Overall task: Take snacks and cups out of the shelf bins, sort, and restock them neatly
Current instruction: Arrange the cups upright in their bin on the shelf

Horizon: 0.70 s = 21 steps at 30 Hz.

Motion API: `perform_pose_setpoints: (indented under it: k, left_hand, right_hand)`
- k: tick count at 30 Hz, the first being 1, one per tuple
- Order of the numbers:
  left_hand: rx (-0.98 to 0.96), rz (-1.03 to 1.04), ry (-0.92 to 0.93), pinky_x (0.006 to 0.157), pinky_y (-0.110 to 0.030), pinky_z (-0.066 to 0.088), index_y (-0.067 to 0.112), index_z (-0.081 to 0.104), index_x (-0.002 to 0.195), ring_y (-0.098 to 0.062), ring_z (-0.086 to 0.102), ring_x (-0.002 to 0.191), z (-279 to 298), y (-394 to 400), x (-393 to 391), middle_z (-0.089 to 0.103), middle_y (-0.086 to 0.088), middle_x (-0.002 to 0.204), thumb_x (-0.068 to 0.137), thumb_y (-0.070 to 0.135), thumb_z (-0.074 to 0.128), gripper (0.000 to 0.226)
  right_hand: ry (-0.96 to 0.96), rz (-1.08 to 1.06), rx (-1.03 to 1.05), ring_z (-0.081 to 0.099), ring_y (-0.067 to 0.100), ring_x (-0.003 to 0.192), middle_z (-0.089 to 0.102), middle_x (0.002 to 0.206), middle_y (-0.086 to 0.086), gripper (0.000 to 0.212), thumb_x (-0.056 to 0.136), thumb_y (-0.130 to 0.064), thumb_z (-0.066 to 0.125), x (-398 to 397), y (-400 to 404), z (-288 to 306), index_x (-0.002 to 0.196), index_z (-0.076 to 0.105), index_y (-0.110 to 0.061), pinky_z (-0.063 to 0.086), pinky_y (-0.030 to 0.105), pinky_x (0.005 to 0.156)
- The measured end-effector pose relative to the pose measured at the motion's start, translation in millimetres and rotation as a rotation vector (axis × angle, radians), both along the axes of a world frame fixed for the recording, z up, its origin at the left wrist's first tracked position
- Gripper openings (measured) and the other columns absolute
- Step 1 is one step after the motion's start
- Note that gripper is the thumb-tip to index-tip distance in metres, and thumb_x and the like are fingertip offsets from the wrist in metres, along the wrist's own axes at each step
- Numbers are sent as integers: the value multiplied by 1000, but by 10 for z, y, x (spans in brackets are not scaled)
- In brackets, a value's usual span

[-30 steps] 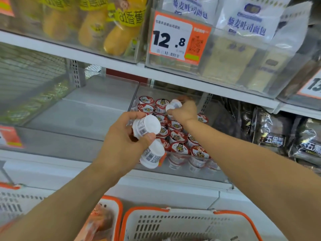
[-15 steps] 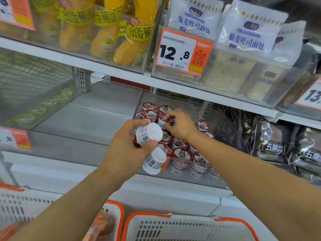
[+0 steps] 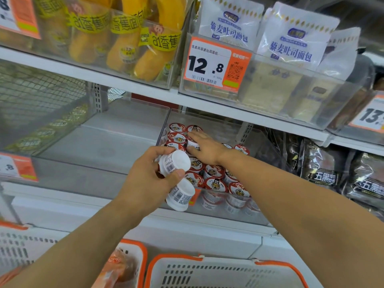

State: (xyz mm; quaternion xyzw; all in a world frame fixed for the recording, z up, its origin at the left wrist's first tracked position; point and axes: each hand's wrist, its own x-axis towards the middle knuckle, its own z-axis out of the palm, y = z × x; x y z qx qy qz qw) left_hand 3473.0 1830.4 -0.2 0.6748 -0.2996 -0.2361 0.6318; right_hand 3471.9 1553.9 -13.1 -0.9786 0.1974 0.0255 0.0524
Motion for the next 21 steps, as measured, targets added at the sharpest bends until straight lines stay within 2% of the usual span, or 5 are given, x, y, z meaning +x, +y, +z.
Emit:
perform_pose_setpoints:
  k: [3,6,10,17,21]
  left_hand:
    - [-8,13,-7,86,-45,59,32,55,119,-19,70,95,6,3,6,74,2,107,85,15,75,43]
    - [-41,8,-22,83,-41,60,31,55,122,-17,71,94,11,0,-5,74,2,106,85,15,75,44]
    - [-97,-46,-102,69,-21,54,28,56,120,-10,71,86,24,-56,-69,75,3,101,84,11,77,45]
    - [-58,-91,-331,75,-5,50,43,44,129,10,59,102,118,-238,-376,58,21,116,84,11,77,64]
    - [91,78,-478,88,-19,54,32,42,145,3,61,103,205,-324,-396,58,22,119,76,24,86,82]
  right_hand:
    - [-111,-12,70,13,23,154,12,168,3,74,101,-49,50,-133,131,121,161,16,-22,16,39,125]
    - [-445,4,166,55,18,123,50,140,3,42,102,-38,52,-462,488,278,141,52,-21,45,37,105]
    - [-462,-3,827,70,19,80,67,107,-2,32,101,-46,50,-1004,1059,477,124,61,-25,55,38,63]
    - [-698,-8,928,72,18,98,73,111,-3,57,71,-34,84,-1391,1105,369,121,61,-24,61,38,86]
    - [-882,-224,763,71,15,89,70,103,-7,55,65,-30,94,-1360,857,281,109,63,-26,60,31,76]
